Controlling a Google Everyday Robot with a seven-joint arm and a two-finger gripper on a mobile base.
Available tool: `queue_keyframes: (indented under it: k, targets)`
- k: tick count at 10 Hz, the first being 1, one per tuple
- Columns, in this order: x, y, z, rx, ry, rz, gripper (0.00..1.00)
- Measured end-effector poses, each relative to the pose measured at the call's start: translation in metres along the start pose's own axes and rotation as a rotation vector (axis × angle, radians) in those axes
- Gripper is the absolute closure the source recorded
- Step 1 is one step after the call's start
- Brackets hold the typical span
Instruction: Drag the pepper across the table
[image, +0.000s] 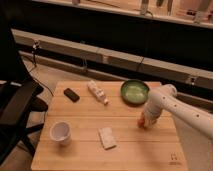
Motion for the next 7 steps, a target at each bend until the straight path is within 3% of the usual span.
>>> queue_keyframes:
  k: [7]
  targets:
    - [0.0056,-0.0034,0.0004,0.008,-0.012,0.029,1.0]
